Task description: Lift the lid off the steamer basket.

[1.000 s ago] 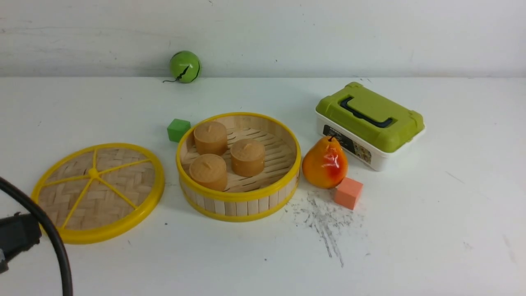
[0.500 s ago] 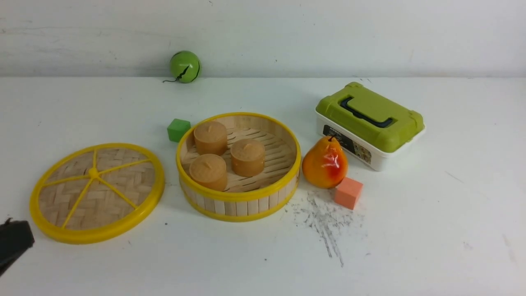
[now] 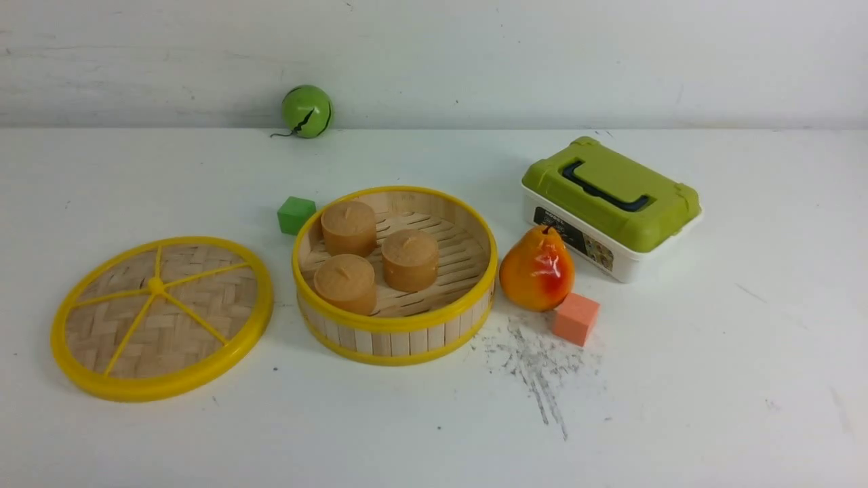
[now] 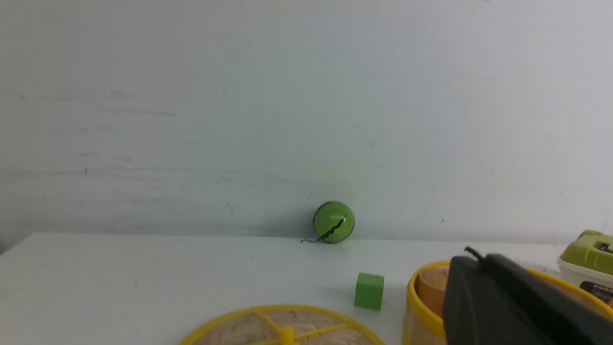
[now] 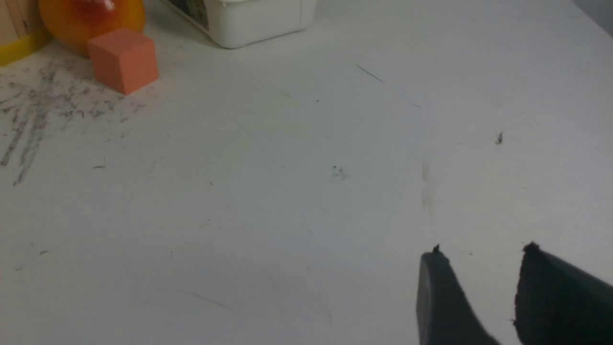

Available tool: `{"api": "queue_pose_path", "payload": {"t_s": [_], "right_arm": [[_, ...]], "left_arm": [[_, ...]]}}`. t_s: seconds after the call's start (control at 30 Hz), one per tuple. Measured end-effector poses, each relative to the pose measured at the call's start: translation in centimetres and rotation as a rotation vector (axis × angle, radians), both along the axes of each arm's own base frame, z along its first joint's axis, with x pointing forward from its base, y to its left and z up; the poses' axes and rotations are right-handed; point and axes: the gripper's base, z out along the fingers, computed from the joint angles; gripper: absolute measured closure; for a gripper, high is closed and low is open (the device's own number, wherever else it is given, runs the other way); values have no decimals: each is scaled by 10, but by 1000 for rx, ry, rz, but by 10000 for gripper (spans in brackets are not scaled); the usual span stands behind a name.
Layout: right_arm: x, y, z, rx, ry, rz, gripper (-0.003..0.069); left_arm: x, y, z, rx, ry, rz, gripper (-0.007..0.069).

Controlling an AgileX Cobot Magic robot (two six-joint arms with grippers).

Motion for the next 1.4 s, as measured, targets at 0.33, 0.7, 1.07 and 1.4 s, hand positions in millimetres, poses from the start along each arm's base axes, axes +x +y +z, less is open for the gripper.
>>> {"api": "queue_pose_path", "payload": {"t_s": [0.33,0.7,1.07,1.4], "right_arm": [[0,0,0,0,0,0,419],[0,0,0,0,0,0,419],[0,0,0,0,0,0,419],[0,0,0,0,0,0,419]], "left_arm": [[2,-1,-34,-10,360,-6,636],[-1,-2,-49,-24,530,-13,636],[-2,-2,-50,-26,536,-13,627],[-2,-2,-50,-26,536,-13,620]]}}
